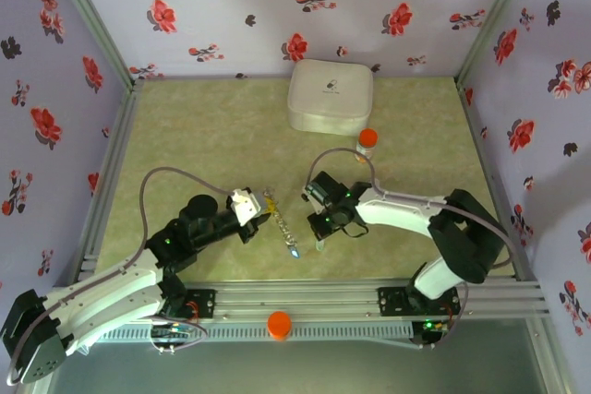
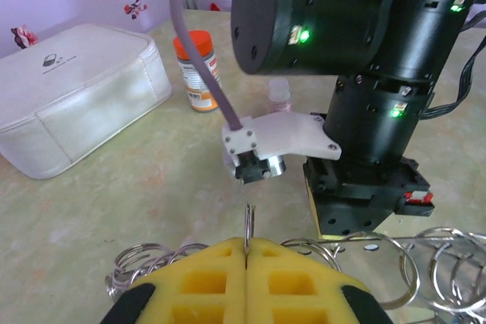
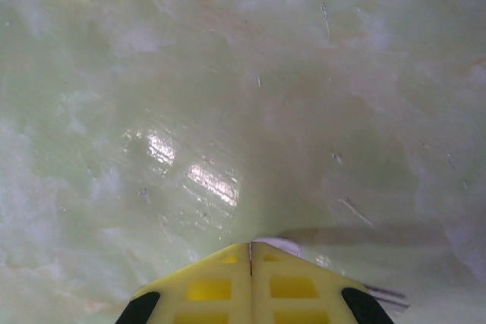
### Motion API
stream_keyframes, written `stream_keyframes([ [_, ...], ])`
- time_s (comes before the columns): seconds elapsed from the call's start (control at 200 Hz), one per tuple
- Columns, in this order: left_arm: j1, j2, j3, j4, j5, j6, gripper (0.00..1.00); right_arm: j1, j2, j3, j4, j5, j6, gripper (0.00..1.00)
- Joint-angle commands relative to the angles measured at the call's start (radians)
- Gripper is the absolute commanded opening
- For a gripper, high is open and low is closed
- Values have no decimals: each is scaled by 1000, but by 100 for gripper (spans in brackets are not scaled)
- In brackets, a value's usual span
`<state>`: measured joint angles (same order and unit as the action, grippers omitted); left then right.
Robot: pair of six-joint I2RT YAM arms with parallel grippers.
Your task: Put the keys on the keyring
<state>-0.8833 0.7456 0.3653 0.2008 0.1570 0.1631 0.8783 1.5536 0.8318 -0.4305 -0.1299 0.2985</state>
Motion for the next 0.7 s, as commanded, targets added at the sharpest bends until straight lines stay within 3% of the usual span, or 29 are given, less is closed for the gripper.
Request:
stream_keyframes([
  [0.0,6,-20,-5,40,-7,21,0,4,34,46,25,12,31,0],
  [0.07,6,-20,-3,34,-7,24,0,4,52,56,28,13,35,0],
  [0.36,6,-14,-6,38,-7,29,0,2,63,65,-8,6,26,20],
  [0.7,6,-16,-9,39,3,26,0,2,66,69,-33,-4,17,16],
])
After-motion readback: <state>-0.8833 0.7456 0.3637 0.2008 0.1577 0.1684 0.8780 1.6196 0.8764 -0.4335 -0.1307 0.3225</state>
